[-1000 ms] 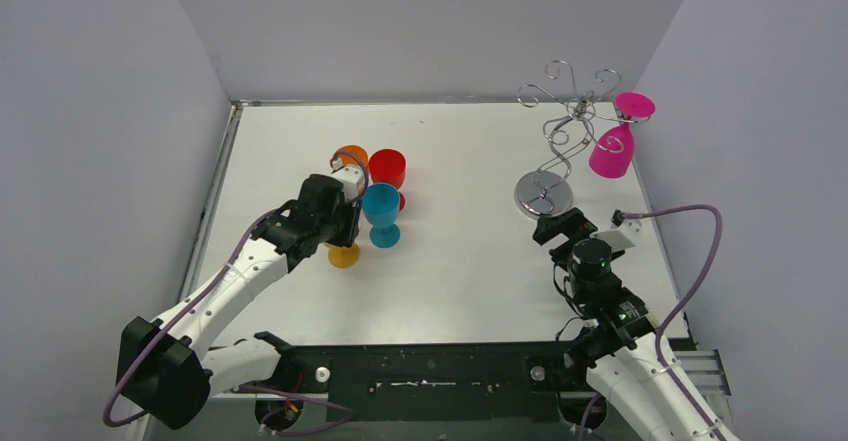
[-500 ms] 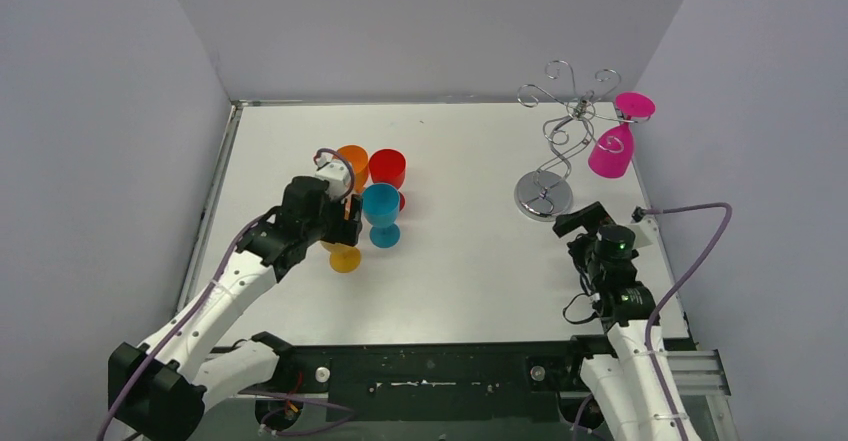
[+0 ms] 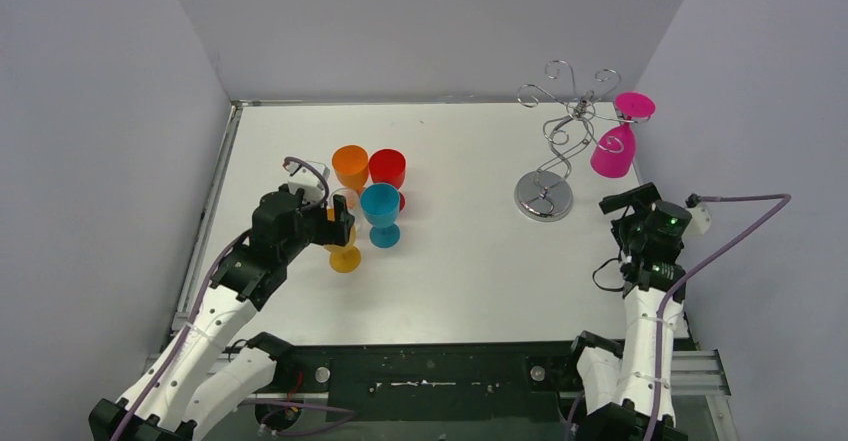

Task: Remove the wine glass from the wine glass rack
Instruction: Pick up the wine glass from the wine rack.

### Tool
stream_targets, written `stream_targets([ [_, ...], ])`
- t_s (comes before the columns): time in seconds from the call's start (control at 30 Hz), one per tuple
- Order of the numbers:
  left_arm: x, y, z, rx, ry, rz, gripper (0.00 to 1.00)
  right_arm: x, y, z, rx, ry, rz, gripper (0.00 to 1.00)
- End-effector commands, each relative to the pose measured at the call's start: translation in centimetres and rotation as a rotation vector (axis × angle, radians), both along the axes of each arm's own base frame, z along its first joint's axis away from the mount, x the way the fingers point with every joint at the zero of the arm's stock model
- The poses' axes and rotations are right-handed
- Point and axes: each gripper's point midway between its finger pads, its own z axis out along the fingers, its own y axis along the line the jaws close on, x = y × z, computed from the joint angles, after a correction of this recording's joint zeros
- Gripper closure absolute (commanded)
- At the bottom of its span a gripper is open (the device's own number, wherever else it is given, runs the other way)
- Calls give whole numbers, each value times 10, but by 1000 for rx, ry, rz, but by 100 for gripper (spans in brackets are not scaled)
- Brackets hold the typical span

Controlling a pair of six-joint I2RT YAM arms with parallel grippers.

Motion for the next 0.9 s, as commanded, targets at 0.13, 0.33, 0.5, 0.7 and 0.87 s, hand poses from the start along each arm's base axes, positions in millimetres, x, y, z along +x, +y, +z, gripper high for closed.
stream_targets([
  [0.13,7,13,26,-67,-97,73,25,2,-48,110,-316,-93,-105,0],
  [0.33,8,17,25,-79,-91,80,25,25,-40,174,-394,-248,-7,0],
  [0.5,8,23,28,-78,-104,96,25,58,-37,208,-360,-298,66,3],
  [0.7,8,26,29,-84,-113,103,24,93,-31,235,-301,-406,129,17],
  [0.87,8,26,29,-92,-113,97,24,115,-29,232,-245,-423,170,26],
])
